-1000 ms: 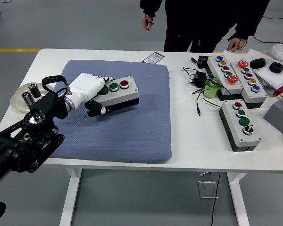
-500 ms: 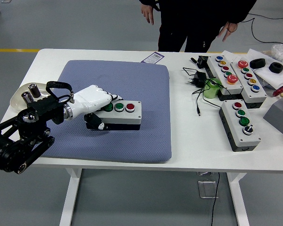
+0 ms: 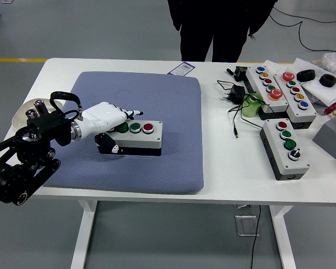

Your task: Pick up the button,place it on the desk,press the button,press the button

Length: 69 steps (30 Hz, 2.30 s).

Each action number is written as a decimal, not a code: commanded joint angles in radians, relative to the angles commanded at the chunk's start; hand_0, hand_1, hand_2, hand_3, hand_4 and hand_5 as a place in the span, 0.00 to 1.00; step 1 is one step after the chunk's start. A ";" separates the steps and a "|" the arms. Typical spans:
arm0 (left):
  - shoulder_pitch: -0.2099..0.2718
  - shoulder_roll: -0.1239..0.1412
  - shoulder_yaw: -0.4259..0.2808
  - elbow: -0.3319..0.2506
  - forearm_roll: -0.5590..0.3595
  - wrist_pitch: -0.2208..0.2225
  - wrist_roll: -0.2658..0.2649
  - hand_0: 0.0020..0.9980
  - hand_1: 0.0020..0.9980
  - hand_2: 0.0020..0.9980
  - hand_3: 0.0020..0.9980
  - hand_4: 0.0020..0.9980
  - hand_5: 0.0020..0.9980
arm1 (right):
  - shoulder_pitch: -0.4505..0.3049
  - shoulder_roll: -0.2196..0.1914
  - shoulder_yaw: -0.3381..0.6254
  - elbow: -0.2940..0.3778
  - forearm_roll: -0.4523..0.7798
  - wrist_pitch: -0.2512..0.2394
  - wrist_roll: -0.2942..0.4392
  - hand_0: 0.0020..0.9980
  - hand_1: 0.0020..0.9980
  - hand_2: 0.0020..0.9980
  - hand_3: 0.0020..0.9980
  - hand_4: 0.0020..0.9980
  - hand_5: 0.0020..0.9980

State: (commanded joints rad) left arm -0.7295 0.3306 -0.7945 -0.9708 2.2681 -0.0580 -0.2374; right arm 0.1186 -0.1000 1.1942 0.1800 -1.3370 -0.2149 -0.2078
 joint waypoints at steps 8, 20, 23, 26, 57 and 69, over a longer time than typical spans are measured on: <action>0.074 0.009 -0.164 -0.162 -0.070 -0.019 0.008 0.90 0.96 1.00 1.00 1.00 0.42 | 0.001 0.000 -0.003 0.000 0.007 -0.001 0.002 0.75 0.69 0.71 0.58 0.18 0.11; 0.156 0.023 -0.249 -0.469 -0.389 0.109 0.173 0.01 0.00 0.00 0.89 1.00 1.00 | -0.003 0.001 0.003 0.000 0.000 0.000 0.001 0.74 0.69 0.71 0.58 0.18 0.11; 0.166 0.031 -0.237 -0.488 -0.438 0.050 0.213 0.01 0.00 0.00 0.89 1.00 1.00 | -0.002 0.001 0.003 0.000 0.003 -0.001 0.001 0.74 0.69 0.71 0.58 0.18 0.11; 0.167 0.036 -0.225 -0.488 -0.435 -0.041 0.245 0.00 0.00 0.00 0.83 0.97 1.00 | -0.001 0.001 0.004 0.000 0.004 -0.001 0.002 0.74 0.68 0.70 0.58 0.18 0.11; 0.201 0.050 -0.144 -0.517 -0.324 -0.264 0.491 0.00 0.00 0.00 0.77 0.88 1.00 | -0.006 0.002 0.007 0.000 0.002 -0.001 -0.001 0.74 0.68 0.70 0.58 0.18 0.11; 0.201 0.053 -0.136 -0.499 -0.301 -0.283 0.508 0.00 0.00 0.00 0.77 0.88 1.00 | -0.010 0.002 0.010 0.000 -0.003 -0.001 -0.001 0.74 0.68 0.70 0.58 0.18 0.11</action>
State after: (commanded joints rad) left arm -0.5286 0.3836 -0.9310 -1.4701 1.9674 -0.3412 0.2704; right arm 0.1086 -0.0984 1.2043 0.1800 -1.3401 -0.2163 -0.2087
